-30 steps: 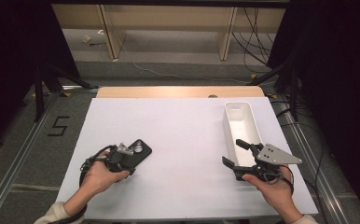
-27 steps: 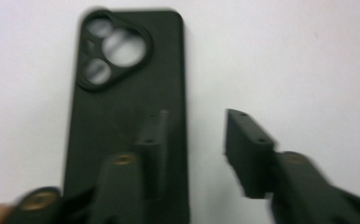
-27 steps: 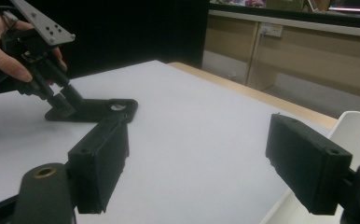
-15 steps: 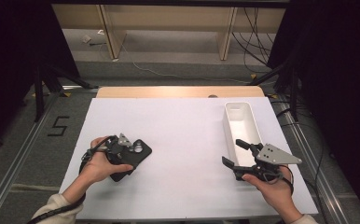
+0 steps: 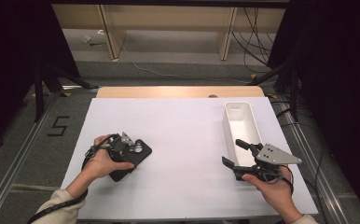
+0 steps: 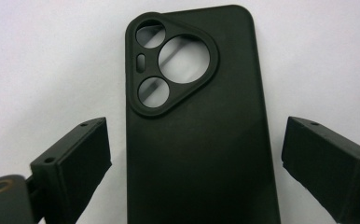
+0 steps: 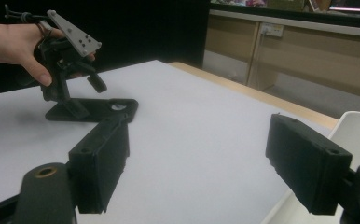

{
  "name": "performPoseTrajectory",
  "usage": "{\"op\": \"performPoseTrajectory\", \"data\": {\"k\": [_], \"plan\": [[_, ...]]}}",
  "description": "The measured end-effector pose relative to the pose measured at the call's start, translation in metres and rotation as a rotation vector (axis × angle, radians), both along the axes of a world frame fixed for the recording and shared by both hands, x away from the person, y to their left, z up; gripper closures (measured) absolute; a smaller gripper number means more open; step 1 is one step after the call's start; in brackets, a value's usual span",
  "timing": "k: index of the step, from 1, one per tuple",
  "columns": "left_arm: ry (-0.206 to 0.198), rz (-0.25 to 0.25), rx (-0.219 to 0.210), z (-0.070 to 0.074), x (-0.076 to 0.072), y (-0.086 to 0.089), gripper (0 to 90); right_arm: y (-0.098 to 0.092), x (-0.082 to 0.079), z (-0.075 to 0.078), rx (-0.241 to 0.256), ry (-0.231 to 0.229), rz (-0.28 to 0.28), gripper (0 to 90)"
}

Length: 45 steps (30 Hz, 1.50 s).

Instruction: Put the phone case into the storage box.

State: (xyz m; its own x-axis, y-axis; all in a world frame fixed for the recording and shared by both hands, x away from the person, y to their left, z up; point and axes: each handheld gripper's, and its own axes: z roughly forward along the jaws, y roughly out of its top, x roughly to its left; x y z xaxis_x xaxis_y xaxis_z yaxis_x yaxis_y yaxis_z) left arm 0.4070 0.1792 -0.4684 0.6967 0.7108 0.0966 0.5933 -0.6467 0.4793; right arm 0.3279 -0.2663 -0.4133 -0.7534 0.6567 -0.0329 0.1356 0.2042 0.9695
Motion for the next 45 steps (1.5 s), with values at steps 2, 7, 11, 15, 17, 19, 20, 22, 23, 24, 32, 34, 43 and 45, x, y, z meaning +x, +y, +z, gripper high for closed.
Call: {"op": "performPoseTrajectory", "data": {"k": [2,7,11,15,17,19,20,22,23,24,32,34,43,45], "plan": [[0.001,-0.003,0.007,-0.001,0.001,0.000,7.8,0.000,0.000,0.000,-0.001,0.000,0.000,22.7],[0.015,-0.007,0.013,-0.004,0.003,-0.001,8.2,0.000,0.000,0.000,-0.001,0.003,0.001,22.7],[0.029,-0.012,0.016,-0.007,0.006,-0.001,7.7,0.000,0.000,0.000,-0.001,0.005,0.000,22.7],[0.039,-0.014,0.010,-0.008,0.007,-0.001,7.3,0.000,0.000,0.000,-0.001,0.005,0.002,22.7],[0.045,-0.020,0.010,-0.009,0.008,-0.001,7.3,0.000,0.000,0.000,-0.002,0.006,0.002,22.7],[0.048,-0.022,0.010,-0.009,0.010,-0.001,7.0,0.000,0.000,0.000,-0.001,0.006,0.002,22.7],[0.049,-0.023,0.007,-0.009,0.010,-0.001,6.8,0.000,0.000,0.000,-0.002,0.006,0.003,22.7],[0.056,-0.022,0.001,-0.010,0.011,0.000,6.2,0.000,0.000,0.000,-0.002,0.004,0.003,22.7],[0.057,-0.019,0.000,-0.011,0.012,0.000,5.7,0.000,0.000,0.000,-0.002,0.005,0.003,22.7],[0.059,-0.022,-0.002,-0.011,0.013,0.000,5.2,0.000,0.000,0.000,-0.001,0.007,0.003,22.7],[0.087,-0.016,-0.020,-0.012,0.016,0.001,4.9,0.000,0.000,0.000,0.000,0.005,0.002,22.7],[0.089,-0.015,-0.022,-0.013,0.017,0.002,4.3,0.000,0.000,0.000,0.000,0.002,0.003,22.7],[0.115,-0.027,-0.034,-0.014,0.021,0.003,3.2,0.000,0.000,0.000,0.001,0.002,0.002,22.7],[0.118,-0.028,-0.036,-0.014,0.021,0.003,2.9,0.000,0.000,0.000,0.002,0.002,0.002,22.7]]}}
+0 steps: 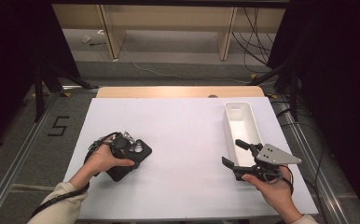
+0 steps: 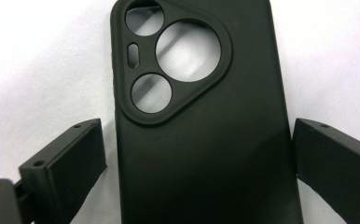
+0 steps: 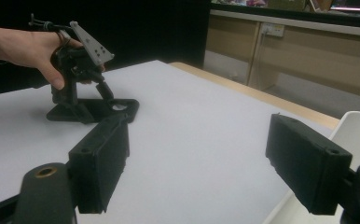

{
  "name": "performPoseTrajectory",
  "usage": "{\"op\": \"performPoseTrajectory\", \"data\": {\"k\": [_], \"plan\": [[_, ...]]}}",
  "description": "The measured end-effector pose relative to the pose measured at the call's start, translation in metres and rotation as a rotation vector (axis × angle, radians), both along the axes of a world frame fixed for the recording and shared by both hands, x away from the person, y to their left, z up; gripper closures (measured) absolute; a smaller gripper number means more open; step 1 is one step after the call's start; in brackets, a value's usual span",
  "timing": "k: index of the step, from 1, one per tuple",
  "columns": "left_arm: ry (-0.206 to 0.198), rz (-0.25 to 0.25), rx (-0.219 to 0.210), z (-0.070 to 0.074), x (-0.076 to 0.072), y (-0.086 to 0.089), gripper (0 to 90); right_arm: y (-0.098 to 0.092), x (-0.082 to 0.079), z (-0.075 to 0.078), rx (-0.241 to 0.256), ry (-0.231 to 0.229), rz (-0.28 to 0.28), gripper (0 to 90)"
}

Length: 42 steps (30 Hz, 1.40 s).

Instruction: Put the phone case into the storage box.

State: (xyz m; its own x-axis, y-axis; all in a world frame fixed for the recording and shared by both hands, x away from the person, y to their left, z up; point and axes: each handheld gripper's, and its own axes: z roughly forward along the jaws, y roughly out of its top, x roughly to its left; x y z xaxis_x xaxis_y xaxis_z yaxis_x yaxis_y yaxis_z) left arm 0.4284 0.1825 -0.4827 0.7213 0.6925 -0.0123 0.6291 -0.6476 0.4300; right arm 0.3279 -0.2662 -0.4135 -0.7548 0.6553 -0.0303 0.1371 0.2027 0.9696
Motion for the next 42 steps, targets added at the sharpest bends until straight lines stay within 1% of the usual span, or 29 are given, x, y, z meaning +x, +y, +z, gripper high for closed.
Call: {"op": "performPoseTrajectory", "data": {"k": [7,11,16,18,23,34,42], "plan": [[0.009,0.001,-0.003,-0.0001,0.0010,0.0001,2.8,0.0002,-0.0001,-0.0001,-0.002,0.000,0.000,22.7],[0.012,-0.002,0.002,0.0005,0.0017,0.0001,3.2,0.0002,-0.0002,0.0000,-0.002,-0.001,0.000,22.8],[0.019,-0.001,0.008,0.0024,0.0015,-0.0009,6.3,0.0002,-0.0003,0.0001,-0.001,0.000,0.000,22.8],[0.025,0.006,0.011,0.0040,0.0006,-0.0023,10.1,0.0002,-0.0002,0.0000,-0.002,0.000,0.000,22.8],[0.027,0.017,0.018,0.0048,0.0001,-0.0033,11.9,0.0002,-0.0002,-0.0001,-0.002,0.000,0.001,22.8],[0.022,0.020,0.020,0.0060,-0.0019,-0.0046,14.8,0.0002,-0.0001,-0.0002,-0.002,0.001,0.001,22.8],[0.017,0.023,0.016,0.0060,-0.0029,-0.0046,15.2,0.0003,-0.0001,-0.0002,-0.002,0.000,0.001,22.8]]}}
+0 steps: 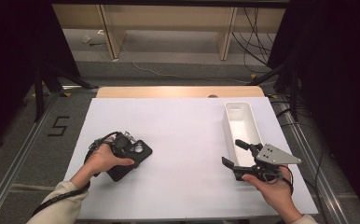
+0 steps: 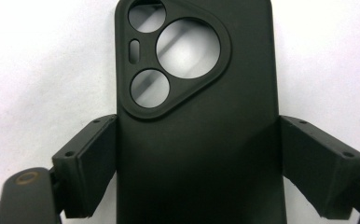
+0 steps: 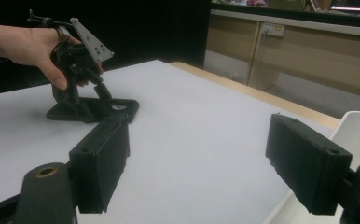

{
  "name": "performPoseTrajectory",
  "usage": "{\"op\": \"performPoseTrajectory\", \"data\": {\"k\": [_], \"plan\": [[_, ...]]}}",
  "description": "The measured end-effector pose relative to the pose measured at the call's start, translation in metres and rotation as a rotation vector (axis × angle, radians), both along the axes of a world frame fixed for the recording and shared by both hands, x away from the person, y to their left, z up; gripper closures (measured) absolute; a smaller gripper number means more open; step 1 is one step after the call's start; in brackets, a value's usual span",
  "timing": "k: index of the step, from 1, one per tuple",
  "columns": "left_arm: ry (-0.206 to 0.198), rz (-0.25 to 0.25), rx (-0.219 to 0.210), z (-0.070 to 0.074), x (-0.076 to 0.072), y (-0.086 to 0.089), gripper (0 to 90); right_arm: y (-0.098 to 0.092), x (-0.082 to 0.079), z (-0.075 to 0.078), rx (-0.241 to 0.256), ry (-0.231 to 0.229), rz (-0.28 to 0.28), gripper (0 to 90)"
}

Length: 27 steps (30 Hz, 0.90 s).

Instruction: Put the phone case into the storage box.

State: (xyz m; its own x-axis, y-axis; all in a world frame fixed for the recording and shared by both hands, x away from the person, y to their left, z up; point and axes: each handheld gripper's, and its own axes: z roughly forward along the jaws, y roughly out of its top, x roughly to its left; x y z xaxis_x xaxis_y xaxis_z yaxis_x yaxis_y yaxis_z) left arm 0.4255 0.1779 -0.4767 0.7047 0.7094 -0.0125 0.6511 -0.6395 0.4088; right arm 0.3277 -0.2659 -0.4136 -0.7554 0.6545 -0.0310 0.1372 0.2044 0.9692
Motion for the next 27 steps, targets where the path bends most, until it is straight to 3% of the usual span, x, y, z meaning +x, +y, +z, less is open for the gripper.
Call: {"op": "performPoseTrajectory", "data": {"k": [7,13,20,27], "plan": [[-0.021,-0.013,-0.022,0.004,-0.002,-0.003,15.2,0.000,0.000,0.000,0.001,-0.001,-0.001,22.8],[-0.074,-0.004,-0.056,0.010,-0.005,-0.005,15.2,0.000,0.000,0.000,0.002,-0.001,-0.001,22.8],[-0.142,0.014,-0.140,0.018,-0.010,-0.005,15.0,0.000,0.000,0.000,0.004,-0.004,-0.007,22.1],[-0.249,0.047,-0.238,0.029,-0.017,-0.008,15.0,0.000,0.000,0.001,0.009,-0.003,-0.014,21.3]]}}
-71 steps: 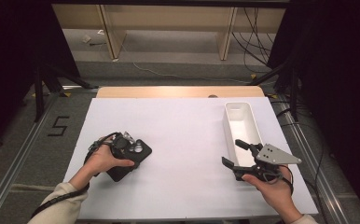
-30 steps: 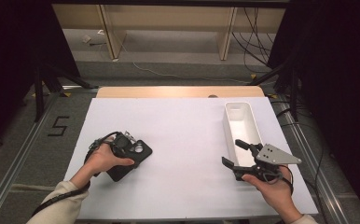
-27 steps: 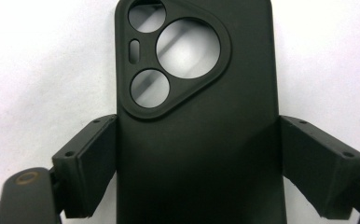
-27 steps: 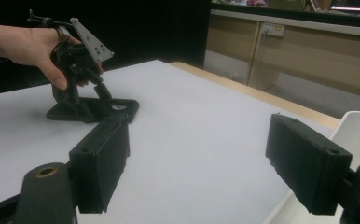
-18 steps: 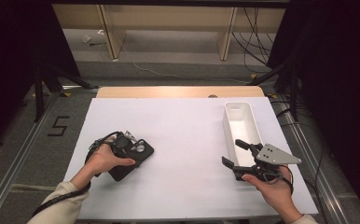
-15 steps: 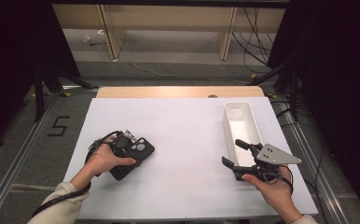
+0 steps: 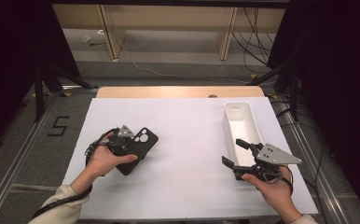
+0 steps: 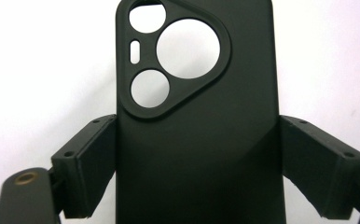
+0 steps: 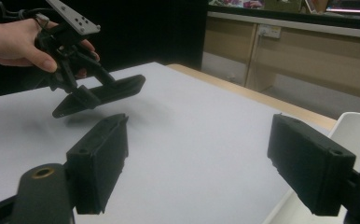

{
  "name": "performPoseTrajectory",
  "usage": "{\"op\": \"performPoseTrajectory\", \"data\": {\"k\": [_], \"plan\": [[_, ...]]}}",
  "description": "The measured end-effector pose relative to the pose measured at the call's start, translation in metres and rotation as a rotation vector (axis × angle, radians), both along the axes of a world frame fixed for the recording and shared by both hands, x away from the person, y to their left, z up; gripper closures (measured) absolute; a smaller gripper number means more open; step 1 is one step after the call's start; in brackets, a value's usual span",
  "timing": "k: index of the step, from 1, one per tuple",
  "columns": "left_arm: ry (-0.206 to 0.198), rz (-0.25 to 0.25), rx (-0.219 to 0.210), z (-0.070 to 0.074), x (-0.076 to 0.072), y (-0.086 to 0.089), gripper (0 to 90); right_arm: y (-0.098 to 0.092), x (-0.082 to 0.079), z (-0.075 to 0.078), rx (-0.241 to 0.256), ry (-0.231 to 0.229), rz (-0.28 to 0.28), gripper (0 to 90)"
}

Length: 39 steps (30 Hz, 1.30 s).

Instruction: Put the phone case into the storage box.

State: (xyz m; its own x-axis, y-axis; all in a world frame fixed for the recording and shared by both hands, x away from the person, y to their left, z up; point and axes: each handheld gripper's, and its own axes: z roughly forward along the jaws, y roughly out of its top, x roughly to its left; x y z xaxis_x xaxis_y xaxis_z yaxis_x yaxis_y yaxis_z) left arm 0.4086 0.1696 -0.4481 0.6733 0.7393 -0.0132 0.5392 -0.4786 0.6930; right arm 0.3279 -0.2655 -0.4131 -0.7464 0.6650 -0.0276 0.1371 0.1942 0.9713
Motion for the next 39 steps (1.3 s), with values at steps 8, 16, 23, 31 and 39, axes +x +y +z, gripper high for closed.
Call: {"op": "performPoseTrajectory", "data": {"k": [8,16,23,31,39], "plan": [[-0.084,0.032,-0.109,0.009,-0.008,-0.007,15.0,0.000,0.001,0.000,0.003,-0.001,-0.004,20.1],[-0.158,0.027,-0.134,0.016,-0.017,-0.018,15.0,0.002,0.002,0.000,0.001,0.005,-0.011,17.9],[-0.184,0.020,-0.160,0.018,-0.024,-0.026,15.0,0.009,0.006,0.000,0.009,0.013,-0.011,15.4],[-0.211,0.008,-0.178,0.020,-0.030,-0.035,15.0,0.020,0.010,0.005,0.021,0.023,-0.017,9.2],[-0.231,-0.013,-0.194,0.022,-0.037,-0.046,14.9,0.033,0.018,0.010,0.036,0.019,-0.010,9.0]]}}
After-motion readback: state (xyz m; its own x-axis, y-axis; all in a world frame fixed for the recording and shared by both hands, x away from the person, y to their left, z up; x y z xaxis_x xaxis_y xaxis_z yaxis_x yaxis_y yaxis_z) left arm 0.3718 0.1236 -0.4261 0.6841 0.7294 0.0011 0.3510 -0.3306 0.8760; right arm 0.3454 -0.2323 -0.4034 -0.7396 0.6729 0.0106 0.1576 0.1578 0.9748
